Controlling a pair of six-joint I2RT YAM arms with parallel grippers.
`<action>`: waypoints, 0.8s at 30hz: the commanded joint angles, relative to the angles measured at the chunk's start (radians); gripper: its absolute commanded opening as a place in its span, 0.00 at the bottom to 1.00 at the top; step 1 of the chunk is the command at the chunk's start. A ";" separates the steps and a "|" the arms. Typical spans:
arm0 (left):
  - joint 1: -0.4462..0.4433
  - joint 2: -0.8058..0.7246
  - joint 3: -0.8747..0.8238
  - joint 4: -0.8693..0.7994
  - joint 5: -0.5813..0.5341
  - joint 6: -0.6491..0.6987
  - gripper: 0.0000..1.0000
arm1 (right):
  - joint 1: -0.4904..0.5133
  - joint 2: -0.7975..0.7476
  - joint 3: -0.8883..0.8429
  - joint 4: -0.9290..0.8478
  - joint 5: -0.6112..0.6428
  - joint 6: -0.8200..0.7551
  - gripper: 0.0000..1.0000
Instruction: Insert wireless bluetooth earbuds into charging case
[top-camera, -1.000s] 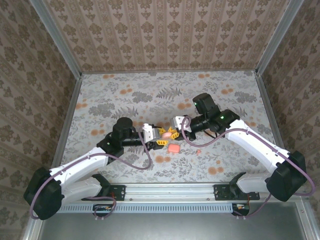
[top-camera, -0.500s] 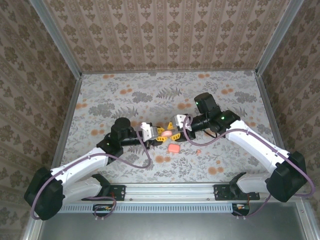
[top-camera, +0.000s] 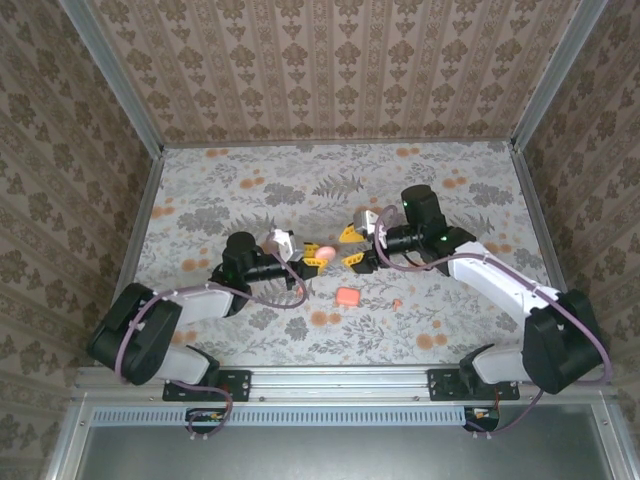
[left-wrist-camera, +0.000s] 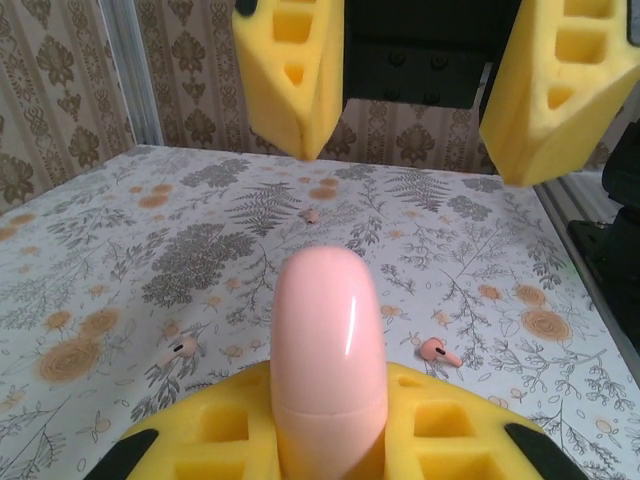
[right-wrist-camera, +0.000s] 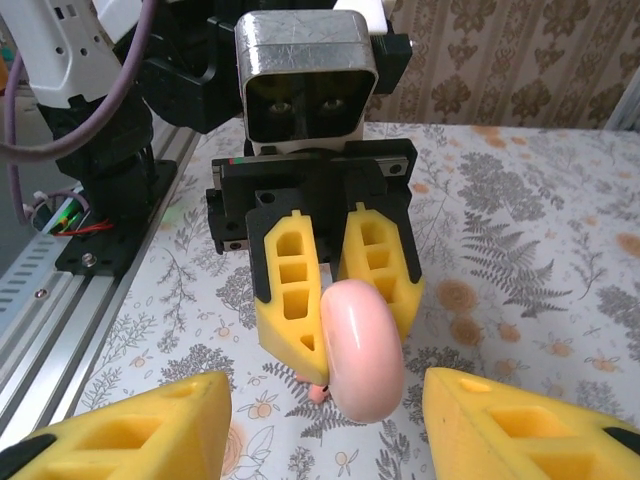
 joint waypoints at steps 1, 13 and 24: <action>0.021 0.065 0.009 0.230 0.098 -0.104 0.17 | 0.004 0.064 0.045 0.042 -0.054 0.046 0.55; 0.029 0.122 0.036 0.282 0.139 -0.139 0.17 | 0.019 0.199 0.154 0.043 -0.064 0.050 0.60; 0.034 0.110 0.038 0.280 0.147 -0.150 0.17 | 0.028 0.248 0.220 0.005 -0.018 0.038 0.58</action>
